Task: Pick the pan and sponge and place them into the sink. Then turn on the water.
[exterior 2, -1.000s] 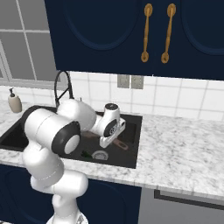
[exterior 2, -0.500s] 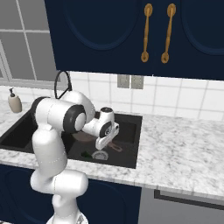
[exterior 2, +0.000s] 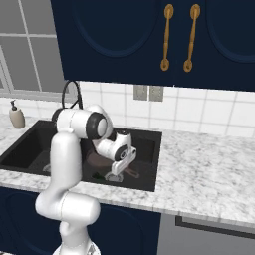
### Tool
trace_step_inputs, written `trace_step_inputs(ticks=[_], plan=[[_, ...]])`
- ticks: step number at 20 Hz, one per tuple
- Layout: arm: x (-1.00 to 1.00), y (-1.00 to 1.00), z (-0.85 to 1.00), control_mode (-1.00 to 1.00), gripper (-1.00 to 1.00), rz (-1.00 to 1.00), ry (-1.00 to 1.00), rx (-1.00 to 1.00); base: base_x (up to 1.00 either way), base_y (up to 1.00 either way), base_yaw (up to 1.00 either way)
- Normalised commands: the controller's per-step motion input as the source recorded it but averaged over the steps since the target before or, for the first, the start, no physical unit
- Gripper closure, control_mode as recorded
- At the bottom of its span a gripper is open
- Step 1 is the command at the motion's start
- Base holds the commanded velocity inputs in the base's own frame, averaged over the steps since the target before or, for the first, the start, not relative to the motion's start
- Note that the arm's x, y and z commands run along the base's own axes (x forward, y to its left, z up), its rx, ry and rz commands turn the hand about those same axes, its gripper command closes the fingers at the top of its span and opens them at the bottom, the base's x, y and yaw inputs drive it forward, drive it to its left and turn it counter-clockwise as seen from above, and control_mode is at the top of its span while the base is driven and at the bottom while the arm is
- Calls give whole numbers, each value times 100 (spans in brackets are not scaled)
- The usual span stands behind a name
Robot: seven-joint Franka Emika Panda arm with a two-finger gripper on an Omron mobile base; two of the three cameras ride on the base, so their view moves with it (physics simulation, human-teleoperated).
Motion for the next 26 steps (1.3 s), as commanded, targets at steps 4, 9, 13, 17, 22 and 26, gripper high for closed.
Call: trace_step_inputs(ticks=[4,9,13,17,22,26], plan=[[40,0,-67,-100,100,0,3,0,0,0,0],[28,0,-73,-100,100,0,0,0,0,0,0],[20,0,-58,-100,100,0,0,0,0,0,0],[5,0,-16,-100,100,0,1,0,0,0,0],[-2,0,3,-100,-100,0,-4,3,0,0,0],[-7,1,50,-100,-100,0,-14,2,0,0,0]])
